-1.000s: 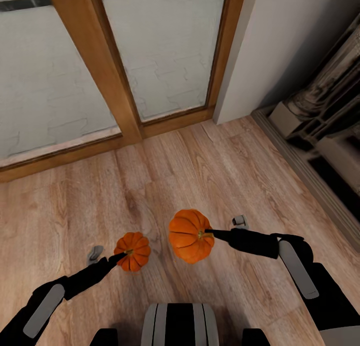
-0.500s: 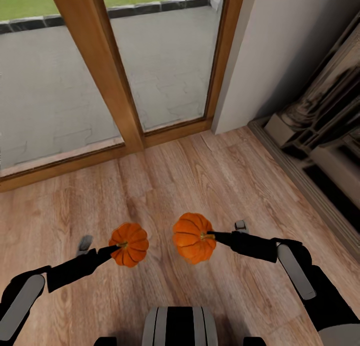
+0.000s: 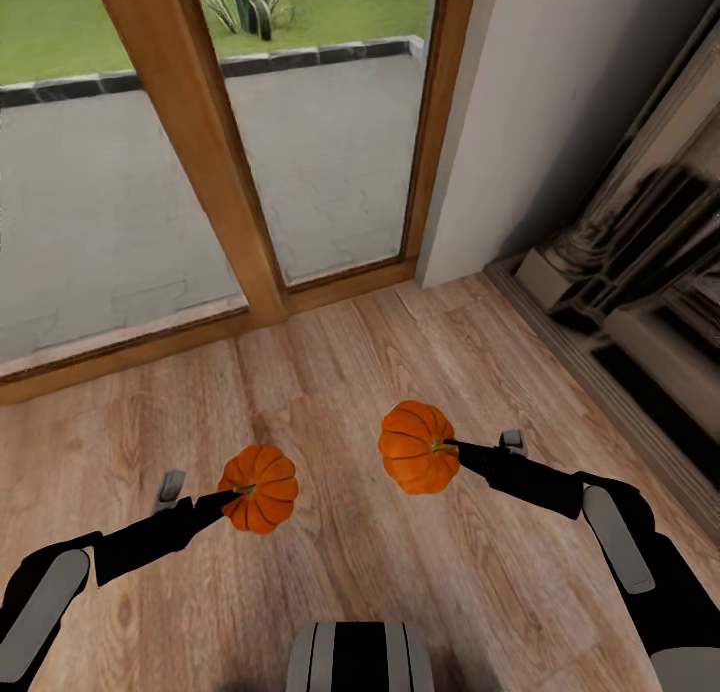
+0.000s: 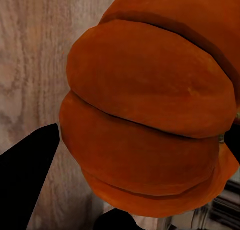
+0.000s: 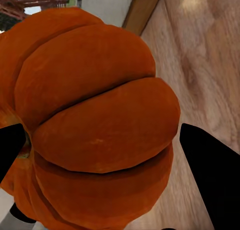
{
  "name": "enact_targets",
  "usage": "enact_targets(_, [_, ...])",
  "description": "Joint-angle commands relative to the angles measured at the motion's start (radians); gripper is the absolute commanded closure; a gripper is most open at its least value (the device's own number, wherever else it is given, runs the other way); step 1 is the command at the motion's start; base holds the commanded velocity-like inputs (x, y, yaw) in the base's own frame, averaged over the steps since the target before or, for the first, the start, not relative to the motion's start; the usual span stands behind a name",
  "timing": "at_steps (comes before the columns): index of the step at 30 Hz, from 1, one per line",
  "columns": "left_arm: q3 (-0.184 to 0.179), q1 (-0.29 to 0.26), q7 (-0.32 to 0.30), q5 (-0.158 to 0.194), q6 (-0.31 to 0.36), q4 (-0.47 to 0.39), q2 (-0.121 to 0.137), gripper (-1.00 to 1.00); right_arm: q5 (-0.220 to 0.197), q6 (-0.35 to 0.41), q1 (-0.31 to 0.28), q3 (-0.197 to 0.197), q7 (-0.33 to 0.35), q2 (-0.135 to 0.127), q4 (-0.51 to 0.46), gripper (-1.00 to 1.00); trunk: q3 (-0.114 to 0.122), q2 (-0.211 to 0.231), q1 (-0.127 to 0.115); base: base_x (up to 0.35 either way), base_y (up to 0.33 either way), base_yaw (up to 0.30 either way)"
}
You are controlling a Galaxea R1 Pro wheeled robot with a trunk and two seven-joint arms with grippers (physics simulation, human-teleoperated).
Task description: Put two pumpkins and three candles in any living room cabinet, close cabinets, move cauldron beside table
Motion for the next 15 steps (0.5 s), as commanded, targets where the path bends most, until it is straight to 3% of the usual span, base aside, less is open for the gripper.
enact_targets(1, [0.002, 0.0, -0.001, -0.001, 0.006, 0.0, 0.0, 1.0, 0.003, 0.004, 0.0, -0.001, 0.0, 0.0, 0.0, 1.0, 0.004, 0.0, -0.001, 0.0, 0.0, -0.128])
enact_targets(10, [0.002, 0.0, 0.0, -0.001, 0.008, 0.0, 0.0, 1.0, 0.002, 0.004, 0.0, -0.001, 0.001, 0.0, 0.001, 1.0, 0.049, 0.002, -0.005, 0.0, 0.0, -0.193])
enact_targets(15, [0.001, -0.002, 0.004, -0.002, 0.061, 0.001, 0.0, 1.0, 0.002, 0.003, 0.0, -0.003, 0.004, 0.001, 0.057, 1.0, 0.074, 0.003, -0.007, 0.0, 0.0, -0.208])
